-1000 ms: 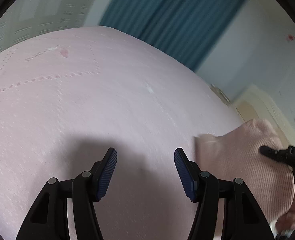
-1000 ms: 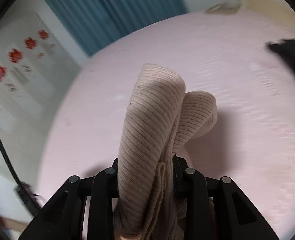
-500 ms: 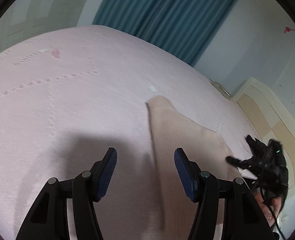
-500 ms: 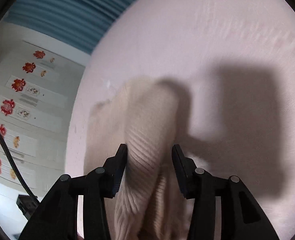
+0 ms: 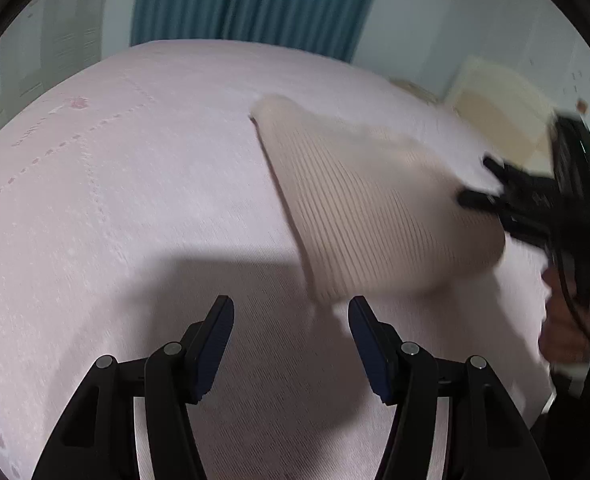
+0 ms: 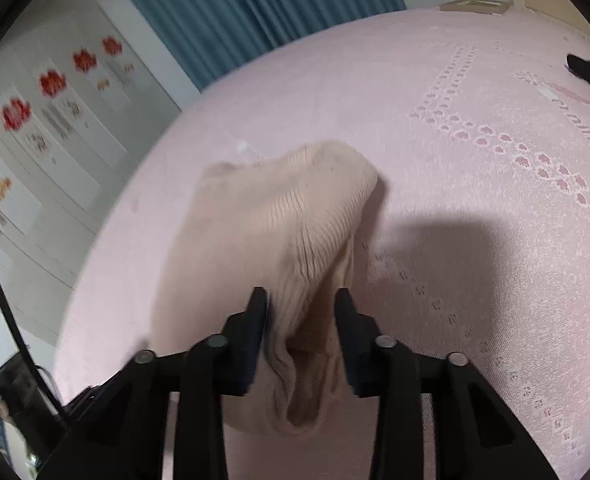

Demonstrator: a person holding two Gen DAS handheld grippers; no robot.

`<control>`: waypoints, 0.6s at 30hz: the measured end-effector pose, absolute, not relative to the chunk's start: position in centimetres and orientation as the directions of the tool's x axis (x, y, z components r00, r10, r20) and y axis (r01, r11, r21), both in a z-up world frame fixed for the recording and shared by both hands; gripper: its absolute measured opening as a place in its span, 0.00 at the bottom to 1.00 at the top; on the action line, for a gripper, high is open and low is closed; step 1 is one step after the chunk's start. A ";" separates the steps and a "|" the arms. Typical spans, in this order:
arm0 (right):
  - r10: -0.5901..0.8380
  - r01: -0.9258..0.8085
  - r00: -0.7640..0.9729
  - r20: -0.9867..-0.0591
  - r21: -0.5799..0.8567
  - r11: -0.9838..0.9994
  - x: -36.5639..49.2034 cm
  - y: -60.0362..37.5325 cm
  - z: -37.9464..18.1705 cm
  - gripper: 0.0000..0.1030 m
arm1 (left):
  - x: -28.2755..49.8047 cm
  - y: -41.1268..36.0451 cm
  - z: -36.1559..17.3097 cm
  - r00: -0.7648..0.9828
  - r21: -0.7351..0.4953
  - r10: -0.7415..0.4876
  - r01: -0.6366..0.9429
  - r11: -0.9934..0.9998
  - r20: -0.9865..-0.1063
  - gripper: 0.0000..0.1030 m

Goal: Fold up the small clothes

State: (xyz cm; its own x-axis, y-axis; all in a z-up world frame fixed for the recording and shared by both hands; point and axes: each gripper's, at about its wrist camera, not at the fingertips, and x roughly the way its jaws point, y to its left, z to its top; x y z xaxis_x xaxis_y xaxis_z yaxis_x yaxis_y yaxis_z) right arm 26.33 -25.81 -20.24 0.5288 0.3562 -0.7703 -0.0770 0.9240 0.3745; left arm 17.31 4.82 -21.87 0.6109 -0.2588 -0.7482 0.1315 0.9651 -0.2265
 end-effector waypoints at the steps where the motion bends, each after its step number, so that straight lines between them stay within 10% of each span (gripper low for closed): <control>1: 0.355 -0.082 0.528 -0.772 0.370 0.925 25.9 -25.6 -20.2 0.32 | 17.2 4.2 -21.9 0.612 -0.217 -0.261 0.147 0.965 -0.747 0.56; 4: 0.357 -0.095 0.529 -0.770 0.365 0.926 25.9 -25.8 -20.5 0.20 | 17.7 2.9 -22.0 0.617 -0.187 -0.246 0.161 0.969 -0.747 0.55; 8: 0.321 -0.175 0.624 -0.713 0.273 0.946 26.2 -25.2 -19.6 0.10 | 19.0 1.1 -22.5 0.602 -0.140 -0.221 0.180 0.974 -0.767 0.24; 18: 0.395 -0.100 0.574 -0.718 0.417 0.903 24.2 -28.1 -19.5 0.31 | 19.6 1.6 -22.9 0.584 -0.228 -0.275 0.154 0.961 -0.764 0.19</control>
